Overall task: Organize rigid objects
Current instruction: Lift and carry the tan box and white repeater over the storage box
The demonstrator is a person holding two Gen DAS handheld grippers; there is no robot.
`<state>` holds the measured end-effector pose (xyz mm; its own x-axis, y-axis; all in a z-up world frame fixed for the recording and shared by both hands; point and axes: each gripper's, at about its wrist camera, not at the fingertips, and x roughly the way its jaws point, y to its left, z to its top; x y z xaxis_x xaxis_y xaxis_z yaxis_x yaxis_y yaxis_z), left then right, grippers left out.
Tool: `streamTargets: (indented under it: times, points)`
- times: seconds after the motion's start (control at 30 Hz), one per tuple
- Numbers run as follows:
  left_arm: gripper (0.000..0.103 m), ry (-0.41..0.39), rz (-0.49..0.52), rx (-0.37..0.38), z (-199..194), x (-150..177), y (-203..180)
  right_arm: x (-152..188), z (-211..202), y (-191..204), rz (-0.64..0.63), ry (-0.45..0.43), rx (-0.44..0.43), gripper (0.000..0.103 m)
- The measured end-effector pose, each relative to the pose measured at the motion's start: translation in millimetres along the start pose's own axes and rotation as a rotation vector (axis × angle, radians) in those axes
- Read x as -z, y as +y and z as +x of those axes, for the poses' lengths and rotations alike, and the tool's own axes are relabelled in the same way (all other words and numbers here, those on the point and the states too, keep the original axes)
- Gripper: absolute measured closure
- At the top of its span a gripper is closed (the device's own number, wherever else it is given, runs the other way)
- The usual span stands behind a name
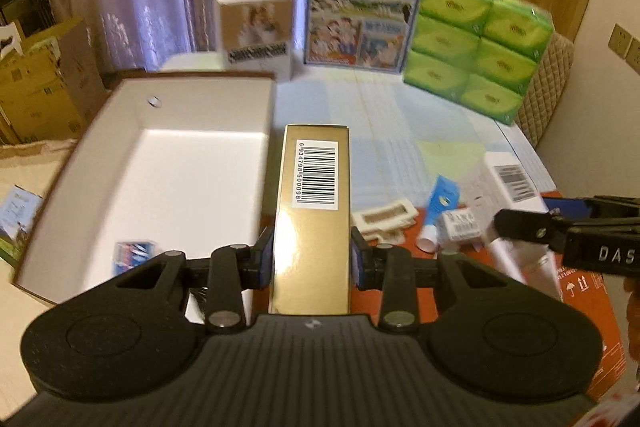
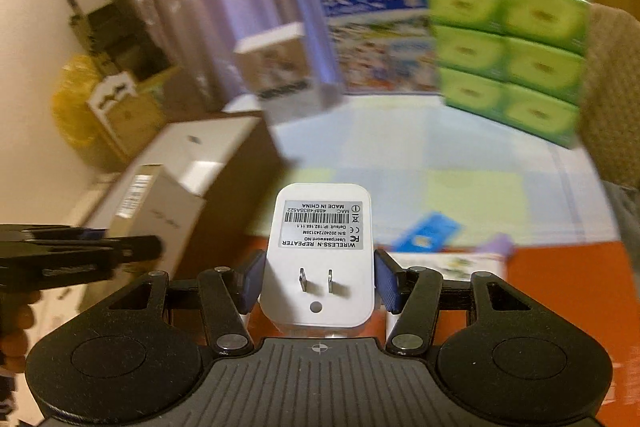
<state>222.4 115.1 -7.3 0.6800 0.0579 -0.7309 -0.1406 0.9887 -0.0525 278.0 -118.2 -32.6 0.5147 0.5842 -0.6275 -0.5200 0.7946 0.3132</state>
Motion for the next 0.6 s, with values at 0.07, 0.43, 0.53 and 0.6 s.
streamTargets:
  times: [0.07,0.43,0.53,0.6]
  points:
    - [0.072,-0.017,-0.007,-0.001,-9.0,-3.3,20.6,-5.4,6.8,27.8,-0.006,-0.008,-0.037,0.05]
    - [0.072,-0.05,-0.023,-0.07,-22.5,-17.3,127.6,-39.0,71.0,149.7,-0.024,-0.02,-0.142,0.05]
    - [0.072,-0.039,-0.029,-0.076,-18.0,-21.5,150.5,-47.3,92.4,171.1,-0.034,-0.013,-0.137,0.05]
    - [0.072,-0.032,-0.025,-0.084,-12.3,-24.2,161.2,-52.3,106.3,181.4,-0.034,-0.005,-0.131,0.05]
